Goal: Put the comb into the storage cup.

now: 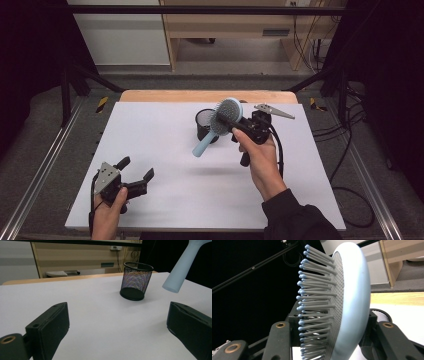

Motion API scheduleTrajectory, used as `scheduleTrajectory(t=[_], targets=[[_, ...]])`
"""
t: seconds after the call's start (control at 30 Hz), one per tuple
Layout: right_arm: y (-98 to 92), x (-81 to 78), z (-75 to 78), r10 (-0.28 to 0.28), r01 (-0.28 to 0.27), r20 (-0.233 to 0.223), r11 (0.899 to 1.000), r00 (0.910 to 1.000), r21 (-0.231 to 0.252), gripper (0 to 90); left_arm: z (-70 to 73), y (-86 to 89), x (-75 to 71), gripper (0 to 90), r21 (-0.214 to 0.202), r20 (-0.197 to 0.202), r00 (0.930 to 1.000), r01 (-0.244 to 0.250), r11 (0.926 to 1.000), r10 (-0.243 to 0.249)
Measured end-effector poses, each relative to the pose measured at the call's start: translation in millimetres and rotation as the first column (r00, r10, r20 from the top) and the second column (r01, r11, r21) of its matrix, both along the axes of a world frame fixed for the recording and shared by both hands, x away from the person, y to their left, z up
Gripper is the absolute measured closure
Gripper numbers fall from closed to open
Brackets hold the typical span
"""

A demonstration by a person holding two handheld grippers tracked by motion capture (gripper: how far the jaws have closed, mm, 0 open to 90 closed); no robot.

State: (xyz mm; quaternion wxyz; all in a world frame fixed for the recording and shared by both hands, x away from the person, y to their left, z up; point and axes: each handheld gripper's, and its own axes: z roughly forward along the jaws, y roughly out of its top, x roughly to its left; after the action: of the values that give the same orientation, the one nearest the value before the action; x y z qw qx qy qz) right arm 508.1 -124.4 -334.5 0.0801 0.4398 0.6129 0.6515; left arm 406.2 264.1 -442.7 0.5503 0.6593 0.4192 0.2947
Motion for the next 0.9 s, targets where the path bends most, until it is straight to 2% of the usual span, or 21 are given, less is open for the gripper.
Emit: scheduleTrajectory(t=[0.47, 0.67, 0.9], targets=[[-4.5, 1.9, 2.4, -0.011, 0.011, 0.008, 1.0, 0.9999, -0.002, 51.4, -1.0, -2.8, 1.4, 4.0, 0.022, -0.007, 0.9999, 0.009, 0.9997, -0.009], [-7.6, 4.7, 1.4, -0.026, 0.026, 0.0, 1.0, 0.9997, 0.013, 51.4, -0.9, -2.6, 1.1, 3.9, 0.025, -0.005, 0.9999, 0.009, 0.9996, -0.009], [-11.3, 8.5, 8.7, -0.05, 0.05, 0.008, 0.998, 0.9987, 0.036, 51.4, -1.0, -3.0, 1.0, 3.9, 0.028, -0.005, 0.9999, 0.01, 0.9995, -0.01]])
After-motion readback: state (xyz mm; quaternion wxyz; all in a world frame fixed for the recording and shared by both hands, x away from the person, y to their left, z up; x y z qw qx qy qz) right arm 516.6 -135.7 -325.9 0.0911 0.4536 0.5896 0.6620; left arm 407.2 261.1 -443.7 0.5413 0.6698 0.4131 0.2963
